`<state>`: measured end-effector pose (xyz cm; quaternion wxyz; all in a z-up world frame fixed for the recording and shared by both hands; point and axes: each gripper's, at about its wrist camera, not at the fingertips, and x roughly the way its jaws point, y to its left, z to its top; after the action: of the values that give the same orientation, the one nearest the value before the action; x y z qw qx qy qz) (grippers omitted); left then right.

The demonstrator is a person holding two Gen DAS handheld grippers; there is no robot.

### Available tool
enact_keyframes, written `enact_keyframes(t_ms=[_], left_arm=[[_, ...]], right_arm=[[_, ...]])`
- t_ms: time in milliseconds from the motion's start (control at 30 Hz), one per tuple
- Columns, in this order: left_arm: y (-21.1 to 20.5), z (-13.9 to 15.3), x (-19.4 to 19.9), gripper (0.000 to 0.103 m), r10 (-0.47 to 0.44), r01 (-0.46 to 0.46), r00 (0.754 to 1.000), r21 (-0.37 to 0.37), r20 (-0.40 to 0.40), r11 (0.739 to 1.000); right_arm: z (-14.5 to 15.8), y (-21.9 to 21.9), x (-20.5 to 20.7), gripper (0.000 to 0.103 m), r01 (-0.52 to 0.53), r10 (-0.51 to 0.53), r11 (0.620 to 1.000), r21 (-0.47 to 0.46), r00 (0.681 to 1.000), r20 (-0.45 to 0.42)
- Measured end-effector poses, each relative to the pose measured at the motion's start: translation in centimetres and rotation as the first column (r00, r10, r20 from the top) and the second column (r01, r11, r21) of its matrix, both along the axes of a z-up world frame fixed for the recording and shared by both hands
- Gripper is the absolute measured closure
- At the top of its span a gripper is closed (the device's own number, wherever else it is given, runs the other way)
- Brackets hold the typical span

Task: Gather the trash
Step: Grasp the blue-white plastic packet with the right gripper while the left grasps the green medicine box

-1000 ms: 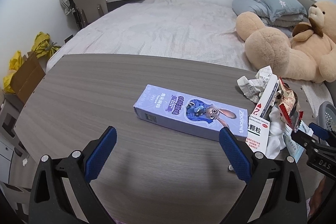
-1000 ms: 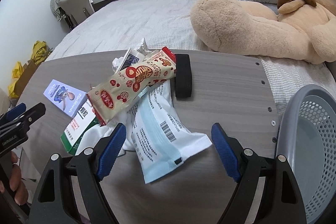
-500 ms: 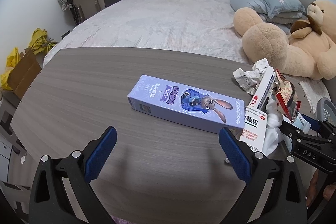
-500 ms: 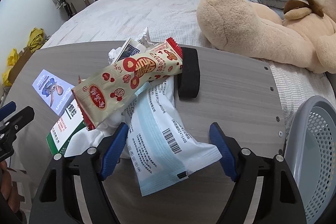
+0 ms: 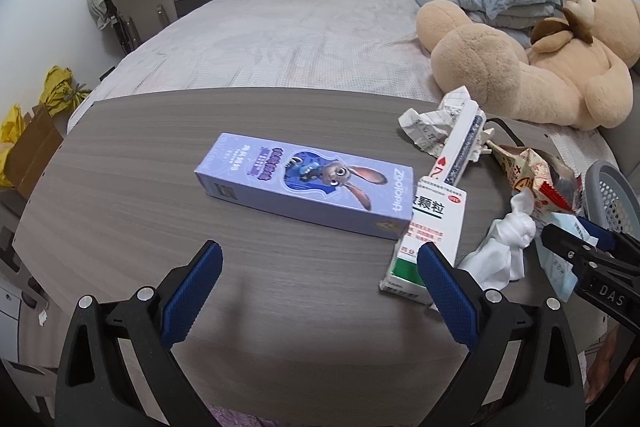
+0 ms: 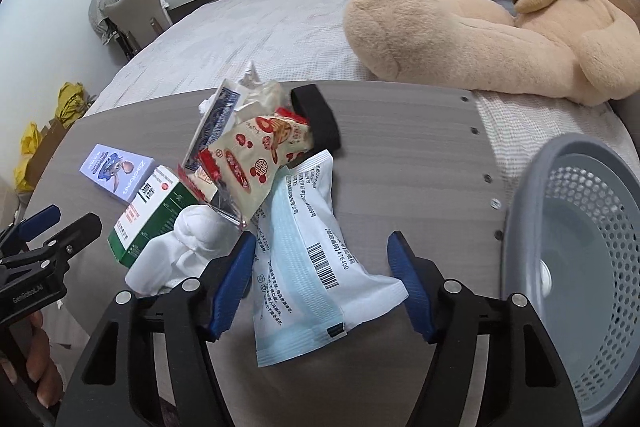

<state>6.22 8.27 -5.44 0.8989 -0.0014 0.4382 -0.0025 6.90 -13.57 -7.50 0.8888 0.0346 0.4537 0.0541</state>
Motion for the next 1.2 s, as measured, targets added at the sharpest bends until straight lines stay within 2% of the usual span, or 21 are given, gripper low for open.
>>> enact_keyframes(t_ms=[233, 367, 667, 1000, 1200], left_arm=[[-1.1, -0.3, -0.2, 0.007, -0.019, 0.019, 1.000, -0.001, -0.012, 1.000], [-1.9, -0.8, -0.1, 0.007, -0.029, 0.029, 0.999, -0.008, -0.031, 1.000], [-2.8, -1.2, 0.4, 0.007, -0.027, 0.027, 0.999, 0.000, -0.031, 1.000], [-3.9, -2.3, 1.1, 0.008, -0.034, 0.033, 0.998, -0.008, -0.046, 0.999], [-4.4, -2.8, 1.3, 0.022, -0.043, 0.042, 0.998, -0.017, -0.054, 0.999]], right_arm=[[0.3, -2.2, -2.7, 0.038, 0.061, -0.061, 0.998, -0.016, 0.998, 0.012], [0.4, -2.7, -3.8, 0.038, 0.067, -0.065, 0.996, -0.058, 0.998, 0.021], [1.4, -4.9, -5.3, 0.038, 0.108, -0.110, 0.994, 0.035, 0.992, 0.054], [1.6, -5.9, -5.7, 0.038, 0.126, -0.130, 0.990, 0.070, 0.990, 0.056], [1.5, -6.2, -5.7, 0.038, 0.132, -0.137, 0.988, 0.077, 0.989, 0.054]])
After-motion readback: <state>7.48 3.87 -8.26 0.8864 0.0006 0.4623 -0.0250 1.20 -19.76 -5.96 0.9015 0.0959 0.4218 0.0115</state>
